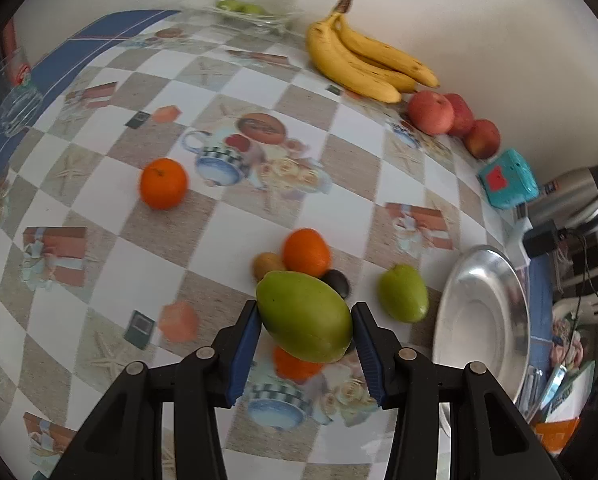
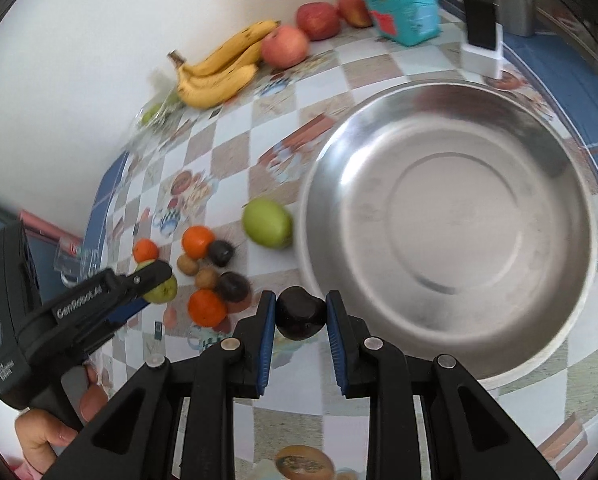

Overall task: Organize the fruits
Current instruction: 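Carry the plum with the right tool while the left tool grasps and lifts the green pear, then lower plum and pear into the steel bowl and open both tools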

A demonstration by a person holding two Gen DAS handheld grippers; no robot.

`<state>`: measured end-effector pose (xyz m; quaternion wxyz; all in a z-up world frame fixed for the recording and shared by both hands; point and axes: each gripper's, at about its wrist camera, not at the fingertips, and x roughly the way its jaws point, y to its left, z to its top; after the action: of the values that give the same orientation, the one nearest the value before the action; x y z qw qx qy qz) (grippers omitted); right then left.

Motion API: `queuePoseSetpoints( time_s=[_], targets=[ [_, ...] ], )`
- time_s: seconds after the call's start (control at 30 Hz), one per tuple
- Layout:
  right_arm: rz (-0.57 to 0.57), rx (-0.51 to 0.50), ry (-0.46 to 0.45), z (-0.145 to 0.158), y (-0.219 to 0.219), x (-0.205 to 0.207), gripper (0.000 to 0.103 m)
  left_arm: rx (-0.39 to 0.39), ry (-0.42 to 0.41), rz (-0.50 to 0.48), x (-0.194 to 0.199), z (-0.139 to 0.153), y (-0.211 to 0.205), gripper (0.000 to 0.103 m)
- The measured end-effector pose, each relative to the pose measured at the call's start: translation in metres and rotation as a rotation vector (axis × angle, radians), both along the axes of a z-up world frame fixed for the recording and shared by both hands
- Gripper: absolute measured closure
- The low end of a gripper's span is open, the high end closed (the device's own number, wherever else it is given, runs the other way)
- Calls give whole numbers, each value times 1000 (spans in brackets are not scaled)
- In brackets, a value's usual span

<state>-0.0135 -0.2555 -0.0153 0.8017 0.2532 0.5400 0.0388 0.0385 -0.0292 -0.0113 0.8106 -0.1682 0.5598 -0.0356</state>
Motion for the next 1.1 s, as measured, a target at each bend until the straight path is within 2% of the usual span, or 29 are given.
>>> queuePoseSetpoints(
  time_s=[0.17, 0.33, 0.47, 0.8, 1.1],
  targets=[
    [-69, -57, -5, 4, -26, -1, 77, 5, -26, -81, -5, 4, -31, 54],
    [-142, -207, 0, 7, -43, -1, 77, 29, -90, -210, -12, 11, -74, 54],
    [-157, -223, -7, 8, -53, -1, 77, 38, -117, -285, -15, 9, -101, 54],
    [-187, -256, -14, 4, -68, 1, 76, -2, -121, -325, -10, -1, -130, 54],
    [-220, -254, 5, 0, -81, 3, 76, 1, -102, -352, -9, -11, -152, 54]
  ],
)
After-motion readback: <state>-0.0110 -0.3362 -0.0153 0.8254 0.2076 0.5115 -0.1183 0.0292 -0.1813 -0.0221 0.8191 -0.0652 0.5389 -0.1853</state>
